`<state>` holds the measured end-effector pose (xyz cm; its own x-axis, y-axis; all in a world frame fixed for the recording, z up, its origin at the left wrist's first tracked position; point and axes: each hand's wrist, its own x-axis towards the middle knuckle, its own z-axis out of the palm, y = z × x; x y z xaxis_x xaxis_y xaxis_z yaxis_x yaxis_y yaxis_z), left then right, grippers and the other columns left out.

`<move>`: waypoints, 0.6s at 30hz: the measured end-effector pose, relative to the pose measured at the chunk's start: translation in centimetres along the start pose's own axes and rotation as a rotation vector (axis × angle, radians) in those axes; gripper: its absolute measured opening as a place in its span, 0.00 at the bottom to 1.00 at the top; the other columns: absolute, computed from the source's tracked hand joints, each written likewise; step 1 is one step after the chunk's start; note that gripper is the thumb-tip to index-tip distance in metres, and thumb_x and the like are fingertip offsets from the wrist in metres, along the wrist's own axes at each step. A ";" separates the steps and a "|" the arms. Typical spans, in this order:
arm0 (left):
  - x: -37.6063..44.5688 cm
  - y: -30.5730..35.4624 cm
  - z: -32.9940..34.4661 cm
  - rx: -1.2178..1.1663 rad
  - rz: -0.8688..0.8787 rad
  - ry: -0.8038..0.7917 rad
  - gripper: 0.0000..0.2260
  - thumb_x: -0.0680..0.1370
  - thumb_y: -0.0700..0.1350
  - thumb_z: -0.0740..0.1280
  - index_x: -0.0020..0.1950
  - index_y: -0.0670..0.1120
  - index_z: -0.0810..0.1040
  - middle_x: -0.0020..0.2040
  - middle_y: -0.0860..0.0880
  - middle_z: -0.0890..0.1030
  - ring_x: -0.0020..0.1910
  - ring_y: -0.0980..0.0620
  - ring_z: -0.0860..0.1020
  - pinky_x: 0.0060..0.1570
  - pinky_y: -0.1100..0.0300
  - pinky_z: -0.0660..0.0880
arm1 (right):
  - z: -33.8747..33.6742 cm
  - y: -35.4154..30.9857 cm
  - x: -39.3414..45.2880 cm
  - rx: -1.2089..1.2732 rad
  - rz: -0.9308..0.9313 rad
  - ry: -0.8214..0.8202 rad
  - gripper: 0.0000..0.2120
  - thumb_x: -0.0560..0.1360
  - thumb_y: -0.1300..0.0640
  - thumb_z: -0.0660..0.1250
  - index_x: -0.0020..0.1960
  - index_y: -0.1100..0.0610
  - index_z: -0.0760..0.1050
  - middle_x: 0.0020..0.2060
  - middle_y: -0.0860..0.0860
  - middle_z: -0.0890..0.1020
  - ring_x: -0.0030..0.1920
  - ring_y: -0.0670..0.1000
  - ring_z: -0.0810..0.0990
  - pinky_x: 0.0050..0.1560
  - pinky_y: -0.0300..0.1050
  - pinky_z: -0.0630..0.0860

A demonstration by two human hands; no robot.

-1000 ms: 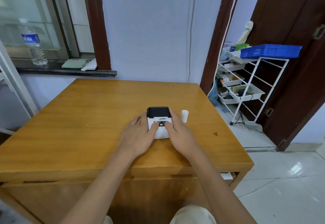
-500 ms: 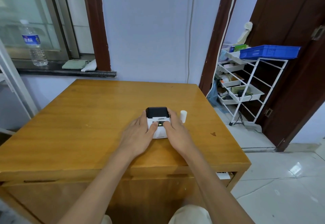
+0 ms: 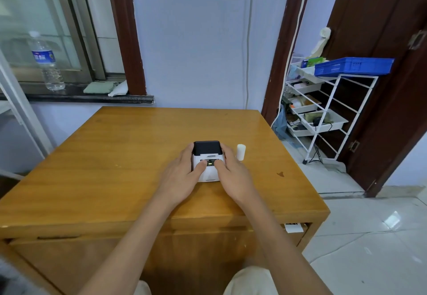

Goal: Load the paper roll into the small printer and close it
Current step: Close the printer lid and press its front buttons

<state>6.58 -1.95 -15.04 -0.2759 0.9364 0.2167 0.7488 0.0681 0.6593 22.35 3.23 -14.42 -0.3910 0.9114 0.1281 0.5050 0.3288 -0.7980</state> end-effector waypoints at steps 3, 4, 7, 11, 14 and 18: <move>0.1 -0.1 0.1 0.004 0.001 -0.005 0.32 0.85 0.60 0.56 0.86 0.50 0.53 0.84 0.53 0.61 0.80 0.49 0.64 0.73 0.52 0.64 | 0.1 0.3 0.1 -0.007 -0.018 0.002 0.26 0.84 0.47 0.53 0.81 0.42 0.60 0.68 0.45 0.79 0.59 0.50 0.80 0.56 0.51 0.78; 0.1 -0.2 0.2 0.001 0.002 -0.004 0.32 0.85 0.60 0.56 0.86 0.50 0.53 0.84 0.53 0.61 0.80 0.49 0.64 0.73 0.53 0.64 | 0.0 0.2 0.1 0.000 -0.021 -0.010 0.26 0.84 0.47 0.53 0.82 0.42 0.60 0.70 0.45 0.78 0.60 0.49 0.80 0.58 0.51 0.78; 0.2 -0.5 0.2 -0.018 0.008 -0.003 0.31 0.85 0.60 0.56 0.85 0.51 0.54 0.83 0.53 0.65 0.78 0.49 0.68 0.71 0.51 0.67 | -0.3 0.3 0.1 0.040 -0.024 -0.056 0.28 0.87 0.50 0.53 0.86 0.45 0.54 0.76 0.41 0.71 0.68 0.46 0.75 0.67 0.48 0.74; 0.2 -0.6 0.1 -0.029 -0.003 -0.008 0.31 0.84 0.61 0.57 0.85 0.52 0.55 0.81 0.53 0.68 0.76 0.48 0.70 0.70 0.49 0.69 | -0.3 0.7 0.3 0.097 -0.024 -0.051 0.30 0.85 0.48 0.56 0.87 0.46 0.55 0.78 0.44 0.73 0.74 0.48 0.74 0.76 0.53 0.72; 0.2 -0.6 0.1 -0.038 -0.006 -0.005 0.31 0.83 0.62 0.57 0.84 0.54 0.56 0.78 0.53 0.71 0.73 0.47 0.72 0.68 0.48 0.71 | -0.6 0.8 0.4 0.138 -0.026 -0.011 0.27 0.85 0.53 0.61 0.83 0.46 0.63 0.68 0.41 0.80 0.65 0.44 0.80 0.69 0.49 0.78; 0.2 -0.6 0.0 -0.078 -0.025 -0.007 0.29 0.83 0.60 0.59 0.83 0.56 0.58 0.74 0.53 0.76 0.69 0.47 0.75 0.66 0.47 0.72 | -0.6 0.9 0.4 0.171 -0.023 0.002 0.28 0.83 0.53 0.63 0.83 0.48 0.64 0.68 0.41 0.81 0.66 0.44 0.80 0.69 0.49 0.79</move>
<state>6.05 -1.83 -15.42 -0.2896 0.9372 0.1945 0.6924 0.0648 0.7186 23.12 4.00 -14.73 -0.3988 0.9049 0.1484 0.3578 0.3025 -0.8834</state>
